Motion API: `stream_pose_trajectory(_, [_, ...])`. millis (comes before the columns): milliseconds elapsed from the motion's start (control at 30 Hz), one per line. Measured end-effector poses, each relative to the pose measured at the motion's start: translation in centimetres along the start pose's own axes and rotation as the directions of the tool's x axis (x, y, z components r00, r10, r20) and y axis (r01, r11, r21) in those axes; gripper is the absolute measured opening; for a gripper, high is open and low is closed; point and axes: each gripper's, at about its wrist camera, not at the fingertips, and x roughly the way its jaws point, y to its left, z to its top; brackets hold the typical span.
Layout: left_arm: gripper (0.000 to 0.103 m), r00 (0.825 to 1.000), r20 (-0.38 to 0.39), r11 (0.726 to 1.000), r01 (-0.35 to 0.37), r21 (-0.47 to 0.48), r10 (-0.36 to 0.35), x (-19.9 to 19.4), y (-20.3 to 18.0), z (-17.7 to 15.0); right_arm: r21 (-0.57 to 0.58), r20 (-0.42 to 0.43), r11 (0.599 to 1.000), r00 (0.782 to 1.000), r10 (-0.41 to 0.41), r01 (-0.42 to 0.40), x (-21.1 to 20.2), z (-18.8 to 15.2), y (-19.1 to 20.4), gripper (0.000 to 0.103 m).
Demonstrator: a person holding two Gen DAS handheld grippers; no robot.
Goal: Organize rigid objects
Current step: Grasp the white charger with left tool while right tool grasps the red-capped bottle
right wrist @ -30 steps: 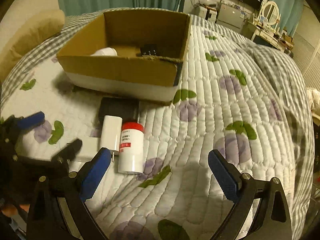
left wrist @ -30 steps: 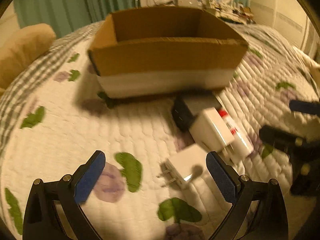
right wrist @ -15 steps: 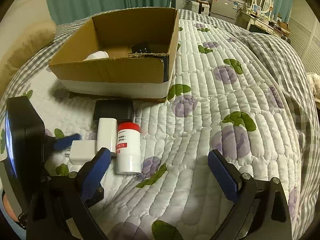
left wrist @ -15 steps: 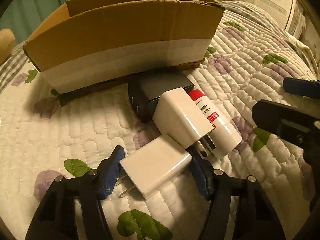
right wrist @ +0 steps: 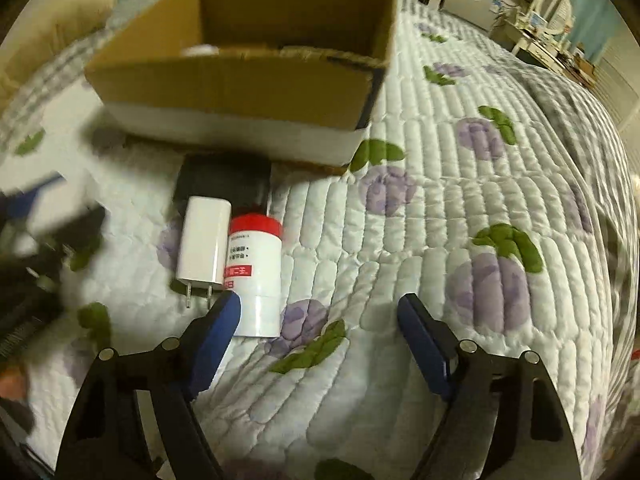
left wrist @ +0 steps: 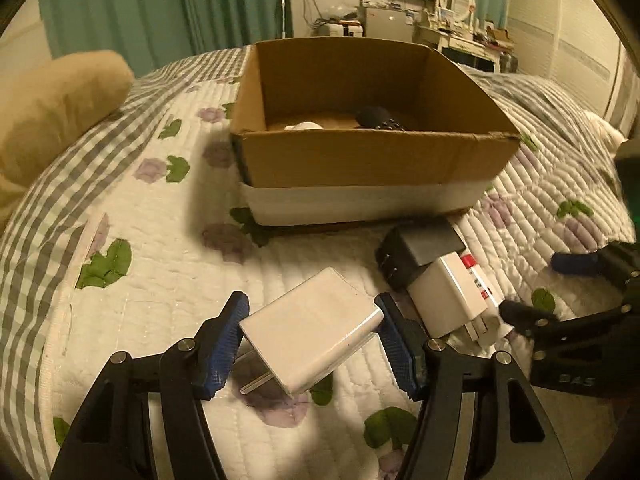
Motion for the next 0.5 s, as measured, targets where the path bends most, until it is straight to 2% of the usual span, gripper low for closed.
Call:
stream_pose_trajectory(67, [0.065,1.0,-0.004,1.0,0.002,-0.01,-0.002,0.0,0.4,-0.1,-0.013,-0.022,0.998,0.998,0.057,-0.057,0.7,0.7,0.5,0.061])
stream_pose_trajectory(100, [0.065,1.0,-0.006,1.0,0.003,-0.009,-0.003,0.0,0.6,-0.4,-0.017,-0.035,0.998,0.997,0.068,-0.069,1.2,1.2,0.8,0.061])
stream_pose_trajectory(167, [0.065,1.0,-0.008,1.0,0.005,-0.006,-0.005,0.3,0.5,-0.5,-0.033,-0.057,0.996,0.995,0.077,-0.079,2.1,2.0,1.5,0.059])
stream_pose_trajectory(267, [0.065,1.0,-0.008,1.0,0.005,-0.002,-0.005,0.3,-0.1,-0.5,-0.032,-0.075,0.995,0.993,0.093,-0.095,3.2,2.8,2.0,0.049])
stream_pose_trajectory(333, [0.065,1.0,-0.008,1.0,0.006,-0.004,-0.007,0.2,-0.1,-0.4,-0.038,-0.11,0.994,0.989,0.098,-0.103,4.4,2.8,2.6,0.037])
stream_pose_trajectory(367, [0.065,1.0,-0.006,1.0,0.007,-0.003,-0.007,0.2,-0.1,-0.4,-0.042,-0.112,0.994,0.989,0.095,-0.1,4.6,2.7,2.8,0.037])
stream_pose_trajectory(433, [0.065,1.0,-0.001,1.0,0.01,0.001,-0.01,-0.1,-0.2,-0.6,-0.046,-0.075,0.995,0.994,0.085,-0.089,3.7,2.4,2.8,0.037])
stream_pose_trajectory(500, [0.065,1.0,0.003,1.0,0.013,0.004,-0.013,-0.5,-0.1,-0.5,-0.033,-0.029,0.993,0.994,0.109,-0.11,2.3,2.0,2.3,0.036])
